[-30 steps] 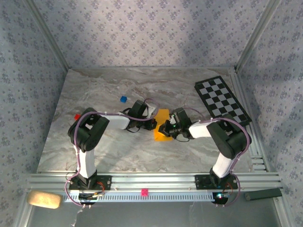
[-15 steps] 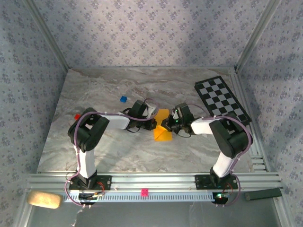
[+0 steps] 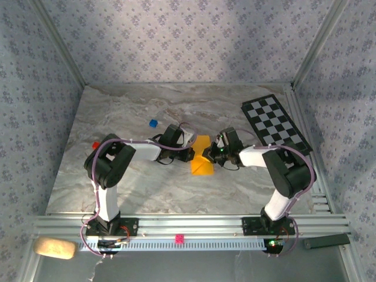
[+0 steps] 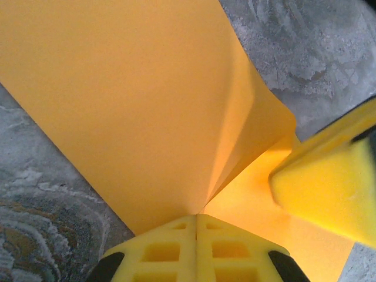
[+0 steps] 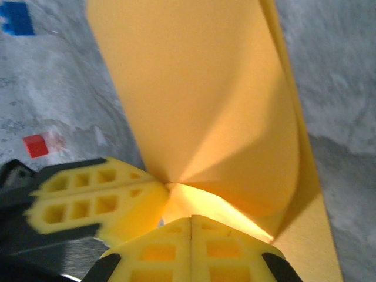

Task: Fold a paper plane with a square sheet of paper (pick it up from the middle)
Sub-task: Fold the triangle a second time at the center of the table.

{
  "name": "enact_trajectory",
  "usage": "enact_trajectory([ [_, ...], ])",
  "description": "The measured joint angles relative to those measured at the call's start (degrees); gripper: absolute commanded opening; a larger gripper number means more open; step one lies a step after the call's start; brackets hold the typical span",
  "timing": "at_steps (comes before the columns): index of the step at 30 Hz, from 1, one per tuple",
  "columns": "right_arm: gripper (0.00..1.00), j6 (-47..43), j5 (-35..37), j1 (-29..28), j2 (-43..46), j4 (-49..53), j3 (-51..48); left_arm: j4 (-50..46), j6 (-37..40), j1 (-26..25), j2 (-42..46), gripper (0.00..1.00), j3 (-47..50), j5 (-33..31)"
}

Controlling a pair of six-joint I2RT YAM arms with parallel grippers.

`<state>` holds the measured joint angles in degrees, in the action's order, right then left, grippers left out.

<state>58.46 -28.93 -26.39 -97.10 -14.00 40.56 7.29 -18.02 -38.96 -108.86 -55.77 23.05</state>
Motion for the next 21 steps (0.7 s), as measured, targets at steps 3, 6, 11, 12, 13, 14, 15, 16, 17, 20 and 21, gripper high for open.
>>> enact_trajectory([
  [3,0.04,-0.55,0.02,1.31,0.02,0.09,0.94,0.0,0.0,0.02,0.0,0.0,0.0,0.02],
  [6,0.04,-0.68,0.22,2.27,-0.98,0.11,0.94,0.0,0.0,0.0,0.0,0.0,0.0,0.0],
  [11,0.04,-0.5,0.66,3.17,-3.08,-0.81,-0.02,0.0,0.11,0.0,0.0,0.0,0.0,0.0],
  [12,0.04,-0.39,0.79,3.17,-3.06,-0.96,-0.13,0.0,0.2,0.0,0.0,0.0,0.0,-0.09],
  [13,0.04,-0.37,0.83,3.19,-3.06,-0.96,-0.13,0.0,0.22,0.0,0.0,0.0,0.0,-0.15],
  [14,0.04,-0.39,0.85,3.26,-3.02,-0.85,-0.13,0.0,0.26,0.02,0.0,0.0,0.0,-0.15],
  [15,0.04,-0.39,0.85,3.32,-2.97,-0.68,-0.11,0.0,0.39,0.0,0.0,0.0,0.0,-0.15],
  [16,0.04,-0.39,0.83,3.45,-2.91,-0.33,-0.02,0.0,0.44,0.0,0.0,0.0,0.0,-0.15],
  [17,0.04,-0.39,0.92,3.58,-2.75,0.22,0.13,0.0,0.48,0.0,0.0,0.0,0.0,-0.17],
  [20,0.04,-0.42,1.57,4.31,-2.1,1.73,0.2,0.0,0.61,0.0,0.0,0.0,0.0,-0.17],
  [21,0.05,-0.42,2.05,4.59,-1.81,2.16,0.2,0.0,0.63,0.0,0.0,0.0,0.0,-0.17],
])
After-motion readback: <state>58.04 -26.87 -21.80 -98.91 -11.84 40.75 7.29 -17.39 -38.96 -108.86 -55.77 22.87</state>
